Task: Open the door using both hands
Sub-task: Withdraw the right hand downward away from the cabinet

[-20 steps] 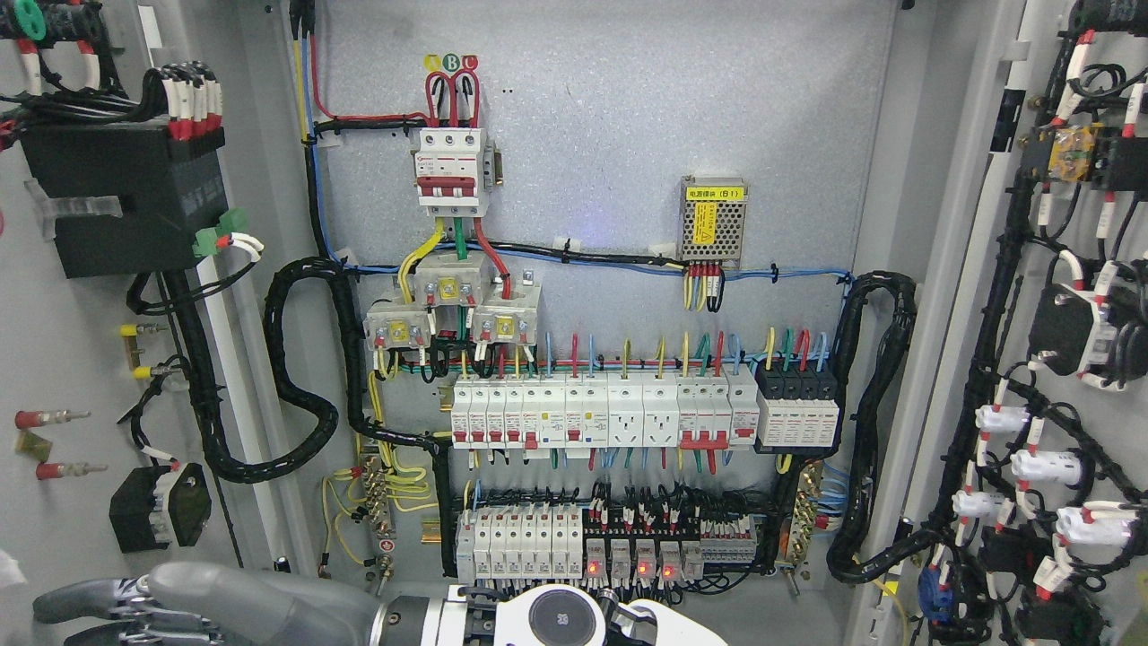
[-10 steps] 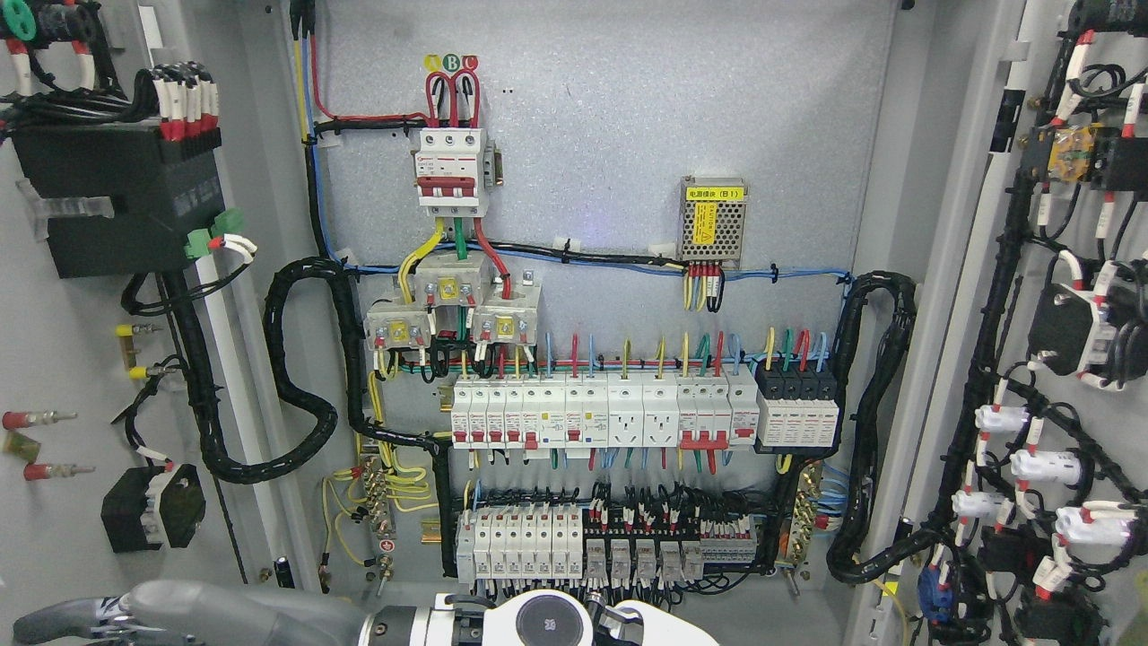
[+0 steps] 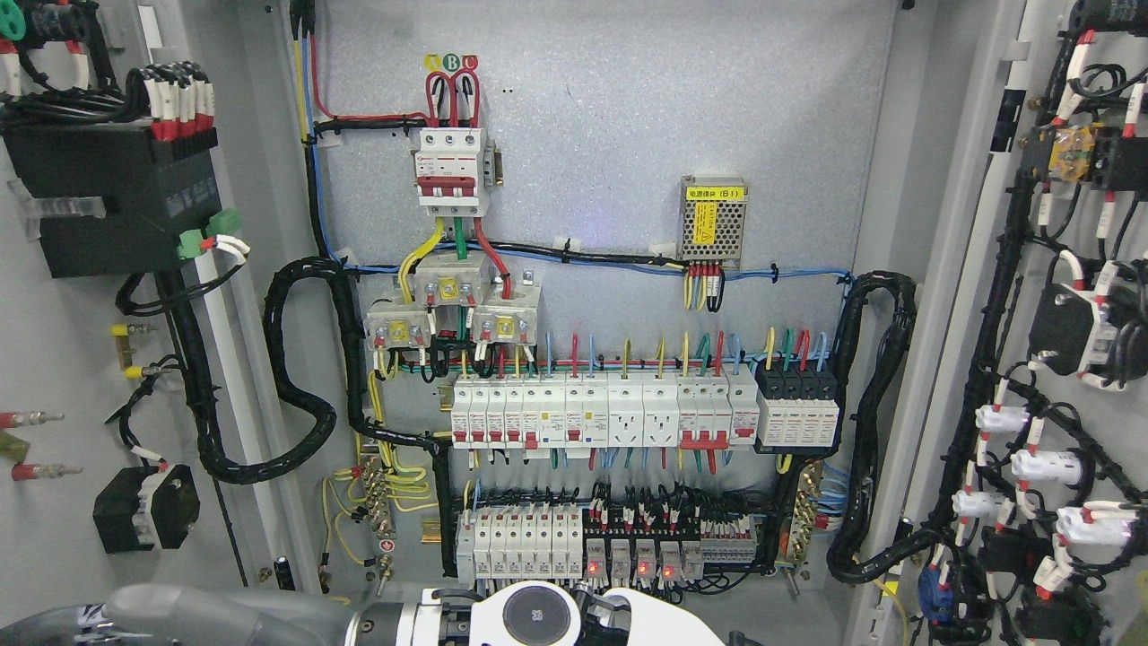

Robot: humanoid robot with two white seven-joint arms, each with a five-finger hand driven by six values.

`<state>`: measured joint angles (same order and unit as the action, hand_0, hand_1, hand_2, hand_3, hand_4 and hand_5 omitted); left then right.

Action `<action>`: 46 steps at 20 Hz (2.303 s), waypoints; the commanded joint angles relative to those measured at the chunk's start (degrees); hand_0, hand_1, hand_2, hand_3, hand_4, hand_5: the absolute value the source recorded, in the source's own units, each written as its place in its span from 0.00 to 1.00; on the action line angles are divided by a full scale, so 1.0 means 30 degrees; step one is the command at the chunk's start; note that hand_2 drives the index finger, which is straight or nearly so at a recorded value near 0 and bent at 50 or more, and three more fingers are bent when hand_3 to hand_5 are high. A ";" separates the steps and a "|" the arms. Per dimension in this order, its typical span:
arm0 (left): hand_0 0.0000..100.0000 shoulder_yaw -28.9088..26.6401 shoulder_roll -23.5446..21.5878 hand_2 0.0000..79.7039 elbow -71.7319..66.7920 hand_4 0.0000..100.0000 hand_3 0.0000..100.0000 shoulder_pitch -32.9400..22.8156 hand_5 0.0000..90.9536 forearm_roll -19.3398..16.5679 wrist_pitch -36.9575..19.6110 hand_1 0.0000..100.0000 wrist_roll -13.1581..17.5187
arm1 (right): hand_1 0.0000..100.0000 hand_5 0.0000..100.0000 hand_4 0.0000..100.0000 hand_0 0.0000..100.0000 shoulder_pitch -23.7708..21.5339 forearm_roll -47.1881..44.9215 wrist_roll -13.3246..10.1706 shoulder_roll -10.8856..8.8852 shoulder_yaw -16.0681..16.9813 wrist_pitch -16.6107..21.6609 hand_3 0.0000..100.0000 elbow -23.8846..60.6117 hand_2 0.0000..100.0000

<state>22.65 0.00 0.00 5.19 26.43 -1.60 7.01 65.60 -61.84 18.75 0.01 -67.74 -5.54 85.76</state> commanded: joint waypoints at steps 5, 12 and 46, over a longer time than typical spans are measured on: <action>0.30 0.0007 -0.0235 0.03 0.0058 0.04 0.03 -0.0118 0.00 0.0008 0.0064 0.00 -0.0050 | 0.00 0.00 0.00 0.22 0.0837 -0.1182 -0.0187 -0.0003 -0.1179 0.0234 0.00 -0.0578 0.00; 0.30 -0.0022 -0.0264 0.03 -0.0030 0.04 0.03 -0.0118 0.00 -0.0021 0.0035 0.00 -0.0021 | 0.00 0.00 0.00 0.22 0.1452 -0.1654 -0.0187 -0.0003 -0.1618 0.0585 0.00 -0.0607 0.00; 0.30 -0.0022 -0.0147 0.03 0.0058 0.04 0.03 -0.0118 0.00 0.0008 0.0035 0.00 0.0009 | 0.00 0.00 0.00 0.22 -0.6535 0.6241 -0.0978 -0.0003 0.6989 0.1637 0.00 0.4281 0.00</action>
<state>22.59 0.00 0.00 4.83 26.45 -1.49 7.06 54.40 -53.31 15.52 0.00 -59.02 -1.63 89.84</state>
